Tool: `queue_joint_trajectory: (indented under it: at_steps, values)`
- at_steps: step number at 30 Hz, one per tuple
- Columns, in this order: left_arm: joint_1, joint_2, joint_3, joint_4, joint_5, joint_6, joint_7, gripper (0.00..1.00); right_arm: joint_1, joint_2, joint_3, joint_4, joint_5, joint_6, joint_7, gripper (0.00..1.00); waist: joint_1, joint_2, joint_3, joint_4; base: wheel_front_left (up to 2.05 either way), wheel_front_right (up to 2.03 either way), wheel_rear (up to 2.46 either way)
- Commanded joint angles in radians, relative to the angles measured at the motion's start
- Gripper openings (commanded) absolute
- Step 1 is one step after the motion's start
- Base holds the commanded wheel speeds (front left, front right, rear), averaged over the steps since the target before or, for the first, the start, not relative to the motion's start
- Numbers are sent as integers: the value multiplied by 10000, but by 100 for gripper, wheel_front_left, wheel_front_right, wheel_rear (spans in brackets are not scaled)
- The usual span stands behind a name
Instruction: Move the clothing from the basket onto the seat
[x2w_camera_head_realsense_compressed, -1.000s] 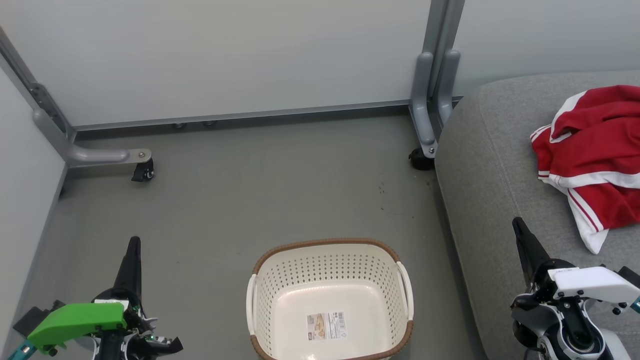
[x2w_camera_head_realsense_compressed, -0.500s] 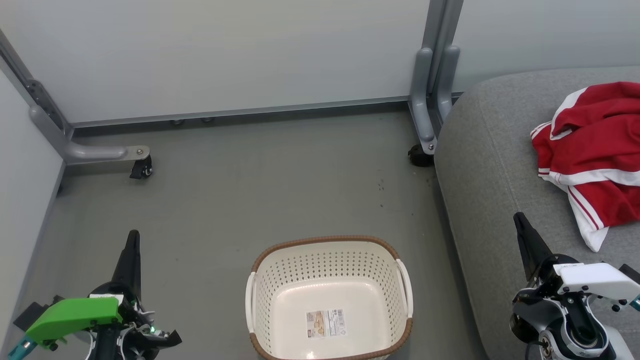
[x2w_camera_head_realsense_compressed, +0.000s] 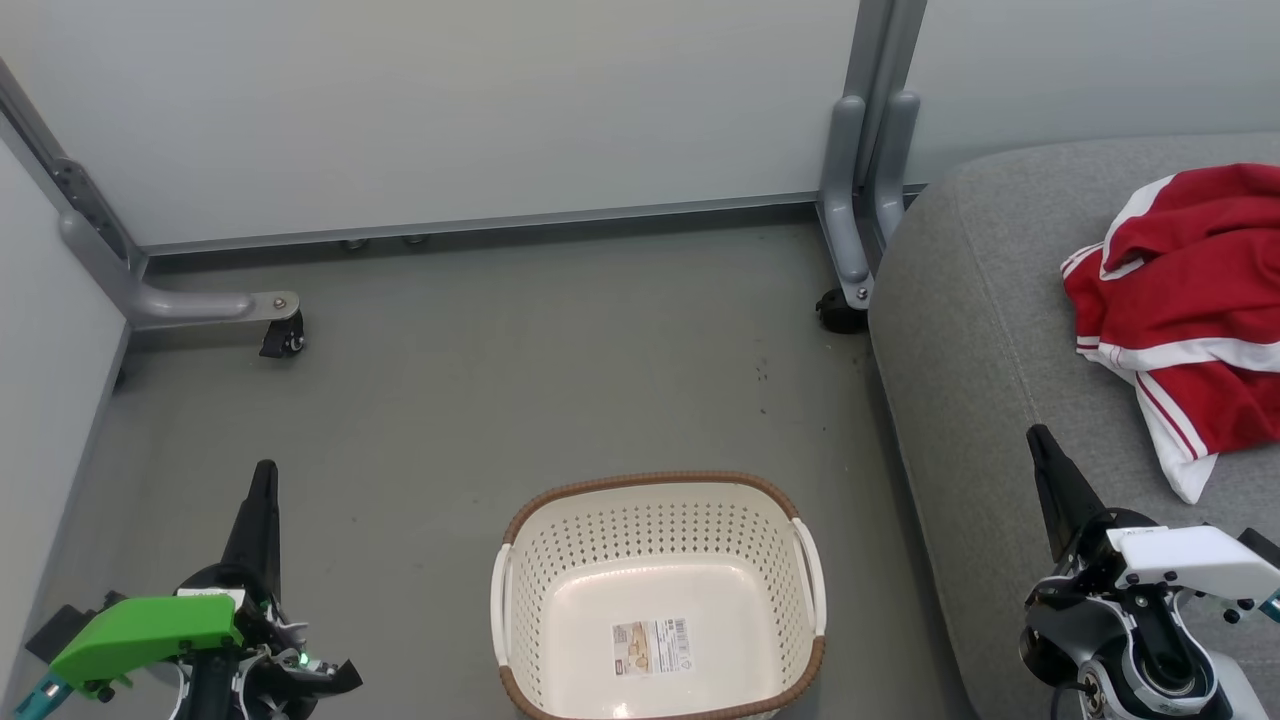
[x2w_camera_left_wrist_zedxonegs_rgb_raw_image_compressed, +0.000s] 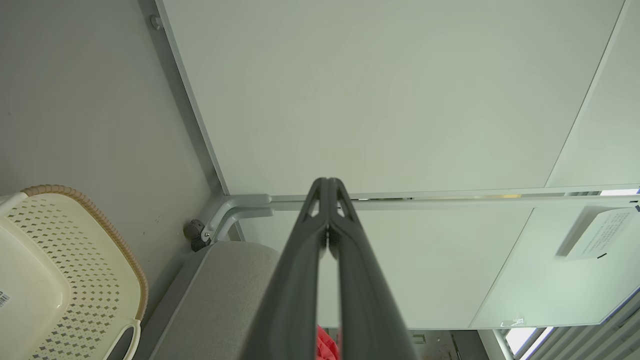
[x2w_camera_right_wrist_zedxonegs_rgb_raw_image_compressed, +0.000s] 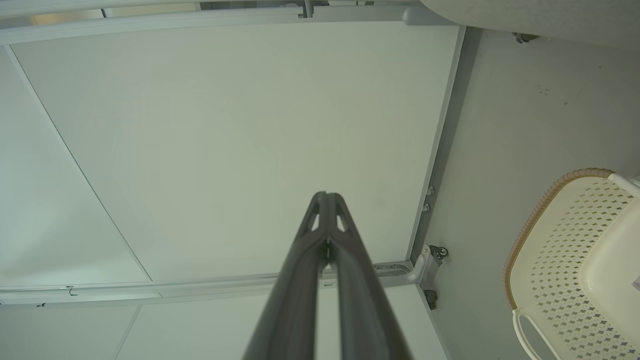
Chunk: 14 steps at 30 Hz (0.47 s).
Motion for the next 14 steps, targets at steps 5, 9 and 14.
queue_joint_trajectory:
  at_steps: [5, 9, 14]
  values:
    - [-165, -37, 37, 10, 48, -47, 29, 0, -67, 30, -46, 23, -23, 4, 28, 0, 0, 0, 0, 0, 0, 0, 0]
    - [-166, -48, 51, 11, 51, -47, 39, 0, -68, 39, -58, 23, -41, 4, 38, 0, 0, 0, 0, 0, 0, 0, 0]
    - [-168, -60, 69, 13, 74, -47, 43, 0, -70, 53, -77, 24, -61, 4, 59, 0, 0, 0, -1, 0, 0, 0, 0]
